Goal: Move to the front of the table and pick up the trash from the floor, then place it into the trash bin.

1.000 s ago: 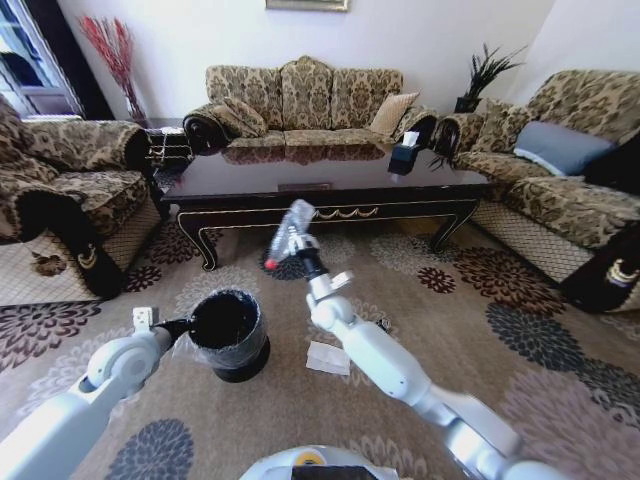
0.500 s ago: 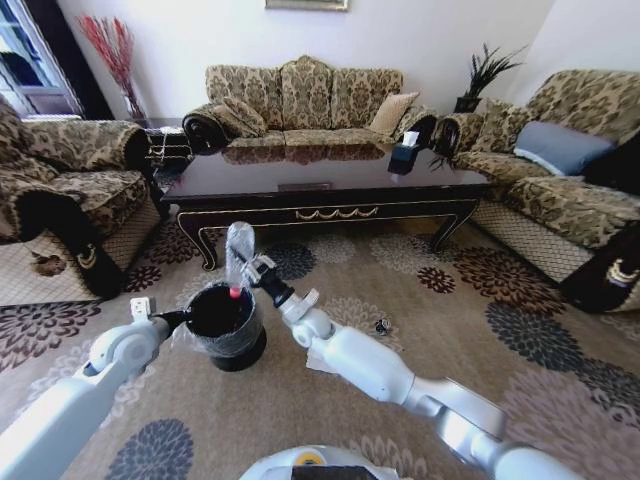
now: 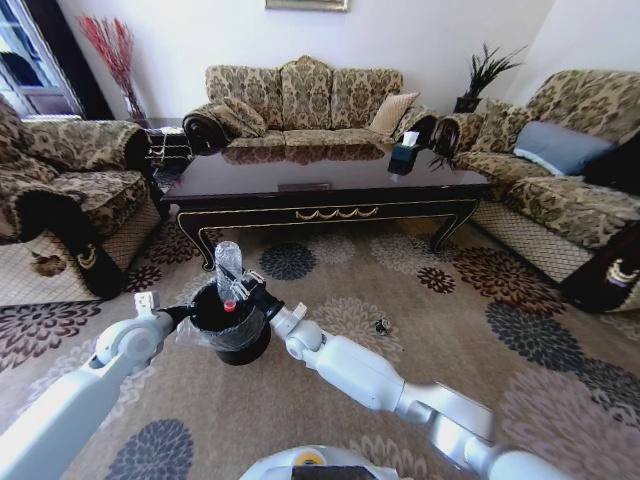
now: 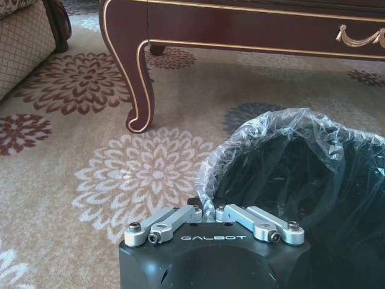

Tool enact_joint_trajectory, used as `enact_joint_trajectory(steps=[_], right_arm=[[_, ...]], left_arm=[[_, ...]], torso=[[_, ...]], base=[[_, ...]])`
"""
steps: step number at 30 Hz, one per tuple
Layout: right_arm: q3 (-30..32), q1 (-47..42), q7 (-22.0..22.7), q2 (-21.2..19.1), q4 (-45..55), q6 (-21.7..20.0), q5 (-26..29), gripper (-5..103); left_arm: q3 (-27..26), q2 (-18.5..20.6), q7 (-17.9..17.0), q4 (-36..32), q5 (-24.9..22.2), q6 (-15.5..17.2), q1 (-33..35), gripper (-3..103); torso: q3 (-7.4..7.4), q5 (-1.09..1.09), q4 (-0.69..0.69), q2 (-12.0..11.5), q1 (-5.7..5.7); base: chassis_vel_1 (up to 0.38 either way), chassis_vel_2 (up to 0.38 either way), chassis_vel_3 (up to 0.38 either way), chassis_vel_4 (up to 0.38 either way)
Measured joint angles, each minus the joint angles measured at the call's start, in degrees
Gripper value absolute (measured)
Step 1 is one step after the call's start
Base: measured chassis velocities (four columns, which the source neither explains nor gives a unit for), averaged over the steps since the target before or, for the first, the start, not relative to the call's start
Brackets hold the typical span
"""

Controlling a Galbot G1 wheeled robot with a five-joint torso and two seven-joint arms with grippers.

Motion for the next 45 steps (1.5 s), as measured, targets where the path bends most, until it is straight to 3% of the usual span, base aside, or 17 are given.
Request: enact_joint_trajectory(steps=[2, 4, 8, 13, 16, 18, 19, 29, 34, 36, 39, 42, 43, 45], right_arm=[[0.0, -0.2, -0.1, -0.2, 0.1, -0.3, 0.7, 36], [0.1, -0.2, -0.1, -0.2, 0.1, -0.3, 0.7, 36], [0.3, -0.7, -0.1, -0.3, -0.1, -0.5, 0.9, 57], [0.7, -1.0, -0.1, -0.5, -0.2, -0.5, 0.9, 68], [0.8, -1.1, -0.1, -1.0, 0.4, -0.6, 0.9, 84], [0.9, -1.1, -0.1, -1.0, 0.5, -0.6, 0.9, 84], [1.1, -1.1, 0.0, -1.2, 0.6, -0.7, 0.9, 95], [7.3, -2.3, 6.0, -3.4, -0.6, -4.5, 0.7, 100], [11.1, -3.5, 11.4, -4.8, -2.6, -9.1, -0.3, 100], [12.1, -4.8, 18.0, -6.8, -2.9, -17.7, -1.2, 100], [12.3, -5.6, 19.5, -8.0, -2.7, -20.8, -0.6, 100], [12.3, -9.1, 22.8, -13.5, 0.3, -33.1, 5.1, 100], [12.3, -9.1, 22.8, -13.5, 0.3, -33.1, 5.1, 100], [12.2, -10.4, 25.2, -15.5, 1.5, -39.6, 7.3, 100]], left_arm=[[-0.3, -0.1, 0.0, -0.2, 0.1, 0.0, 0.3, 4], [-0.3, -0.1, 0.0, -0.2, 0.1, 0.0, 0.3, 4], [-1.0, -0.3, 0.0, -0.2, 0.4, 0.0, 0.8, 4], [-1.5, -0.3, 0.0, -0.4, 0.5, 0.0, 1.6, 4], [-1.8, -0.3, 0.0, -0.8, 0.7, -0.1, 2.1, 4], [-1.9, -0.4, 0.0, -0.9, 0.7, -0.1, 2.2, 4], [-2.0, -0.4, 0.0, -1.2, 0.7, -0.1, 2.3, 4], [-6.3, -1.9, -0.6, -2.2, 1.1, -0.1, 3.1, 4], [-10.0, -1.9, -0.8, -2.3, 0.8, -0.1, 3.4, 4], [-13.1, -2.1, -0.9, -2.4, 0.2, -0.1, 3.8, 4], [-14.4, -2.2, -1.0, -2.4, -0.3, -0.1, 3.9, 4], [-15.2, -2.1, -1.0, -2.4, -0.8, -0.1, 3.8, 4], [-15.2, -2.1, -1.0, -2.4, -0.8, -0.1, 3.8, 4], [-15.3, -2.0, -0.7, -2.3, -0.5, -0.1, 3.9, 4]], torso=[[0.00, 0.00, -0.02, 0.0, 0.00], [0.00, 0.00, -0.02, 0.0, 0.00], [0.00, 0.00, -0.01, 0.0, 0.00], [0.00, 0.00, -0.01, 0.0, 0.00], [0.00, 0.00, -0.01, 0.0, 0.00], [0.00, 0.00, -0.01, 0.0, 0.00], [0.00, 0.01, -0.01, 0.0, 0.00], [0.00, 0.01, -0.01, 0.0, 0.00], [0.00, 0.01, -0.03, 0.0, 0.00], [0.00, 0.02, 0.01, 0.0, 0.00], [0.00, 0.01, 0.01, 0.0, 0.00], [-0.01, 0.02, -0.02, 0.0, 0.00], [-0.01, 0.02, -0.02, 0.0, 0.00], [0.00, 0.00, -0.06, 0.0, 0.00]], base=[[0.000, 0.000, 0.000, 0.000], [0.000, 0.000, 0.000, 0.000], [0.000, 0.000, 0.000, 0.000], [0.000, 0.000, 0.000, 0.000], [0.000, 0.000, 0.000, 0.000], [0.000, 0.000, 0.000, 0.000], [0.000, 0.000, 0.000, 0.000], [0.000, 0.000, 0.000, 0.000], [0.000, 0.000, 0.000, 0.000], [0.000, 0.000, 0.000, 0.000], [0.000, 0.000, 0.000, 0.000], [0.000, 0.000, 0.000, 0.000], [0.000, 0.000, 0.000, 0.000], [0.000, 0.000, 0.000, 0.000]])
